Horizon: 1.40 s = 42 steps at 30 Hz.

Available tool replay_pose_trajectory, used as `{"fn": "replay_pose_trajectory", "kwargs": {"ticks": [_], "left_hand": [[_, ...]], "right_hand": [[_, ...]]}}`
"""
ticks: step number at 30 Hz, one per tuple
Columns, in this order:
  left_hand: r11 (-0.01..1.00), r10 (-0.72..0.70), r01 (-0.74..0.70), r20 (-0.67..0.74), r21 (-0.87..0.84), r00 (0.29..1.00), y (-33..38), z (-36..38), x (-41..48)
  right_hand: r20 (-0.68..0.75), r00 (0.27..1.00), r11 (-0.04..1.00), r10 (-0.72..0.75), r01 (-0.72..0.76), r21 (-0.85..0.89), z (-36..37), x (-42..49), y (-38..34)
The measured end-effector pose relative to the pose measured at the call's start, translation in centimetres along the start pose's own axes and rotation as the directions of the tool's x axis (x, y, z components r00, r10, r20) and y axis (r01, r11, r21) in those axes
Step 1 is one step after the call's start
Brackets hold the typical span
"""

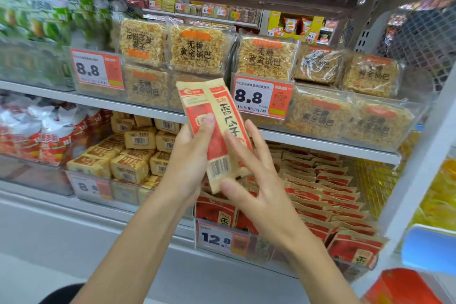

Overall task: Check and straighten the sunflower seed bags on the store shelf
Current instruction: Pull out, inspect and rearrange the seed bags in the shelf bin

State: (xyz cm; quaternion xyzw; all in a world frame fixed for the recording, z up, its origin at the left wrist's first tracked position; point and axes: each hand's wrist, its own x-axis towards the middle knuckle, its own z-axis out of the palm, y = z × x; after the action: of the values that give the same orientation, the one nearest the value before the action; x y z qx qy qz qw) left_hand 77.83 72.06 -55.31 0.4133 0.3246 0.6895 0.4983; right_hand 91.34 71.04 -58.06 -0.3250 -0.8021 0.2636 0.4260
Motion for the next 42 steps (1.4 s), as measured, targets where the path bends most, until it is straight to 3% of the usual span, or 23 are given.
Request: {"fn": "replay_pose_trajectory", "kwargs": {"ticks": [6, 13, 18, 24, 28, 30, 32, 34, 37, 40, 42], "left_hand": [[0.999, -0.035, 0.036, 0.041, -0.011, 0.999, -0.2, -0.9, 0.4], [0.997, -0.055, 0.05, 0.066, 0.064, 0.996, -0.4, -1.5, 0.7], [0.983, -0.131, 0.088, 0.283, 0.162, 0.95, -0.7, -1.3, 0.2], [0.982, -0.171, 0.128, 0.356, 0.142, 0.919, -1.0, -0.9, 0.1], [0.975, -0.222, 0.193, 0.396, 0.112, 0.891, -1.0, -1.1, 0.2], [0.966, -0.255, 0.248, 0.437, 0.075, 0.862, -0.8, -0.9, 0.0], [0.976, -0.209, 0.158, 0.452, 0.148, 0.867, -1.0, -0.5, -0.2], [0.972, -0.1, -0.006, 0.437, 0.235, 0.894, -1.3, -0.1, -0.3], [0.947, 0.023, -0.157, 0.426, 0.28, 0.904, -1.2, 0.0, -0.3], [0.983, -0.066, -0.015, 0.436, 0.18, 0.897, -0.5, -0.1, -0.3], [0.983, -0.101, 0.033, 0.387, 0.179, 0.917, -0.1, -0.2, -0.3]], "right_hand": [[-0.042, 0.983, 0.935, 0.181, -0.158, 0.317, 0.3, 0.5, 1.0], [-0.08, 0.971, 0.94, 0.227, -0.197, 0.279, -0.1, 0.5, 1.1], [-0.207, 0.937, 0.896, 0.28, -0.178, 0.407, -1.9, 0.8, 0.7], [-0.24, 0.946, 0.915, 0.218, -0.112, 0.387, -2.6, 0.7, 0.6], [-0.259, 0.929, 0.924, 0.265, -0.168, 0.344, -2.9, 0.9, 0.7], [-0.337, 0.896, 0.948, 0.288, -0.217, 0.233, -2.9, 0.9, 1.3], [-0.367, 0.898, 0.969, 0.244, -0.219, 0.11, -2.8, 0.9, 0.7], [-0.282, 0.93, 0.968, 0.236, -0.2, 0.15, -2.8, 0.7, 0.0], [-0.005, 0.949, 0.816, 0.314, -0.267, 0.513, -3.0, 0.4, -1.3], [0.103, 0.949, 0.764, 0.298, -0.302, 0.57, -3.2, 0.5, -1.9], [0.019, 0.954, 0.792, 0.301, -0.261, 0.551, -3.3, 0.6, -1.7]]}}
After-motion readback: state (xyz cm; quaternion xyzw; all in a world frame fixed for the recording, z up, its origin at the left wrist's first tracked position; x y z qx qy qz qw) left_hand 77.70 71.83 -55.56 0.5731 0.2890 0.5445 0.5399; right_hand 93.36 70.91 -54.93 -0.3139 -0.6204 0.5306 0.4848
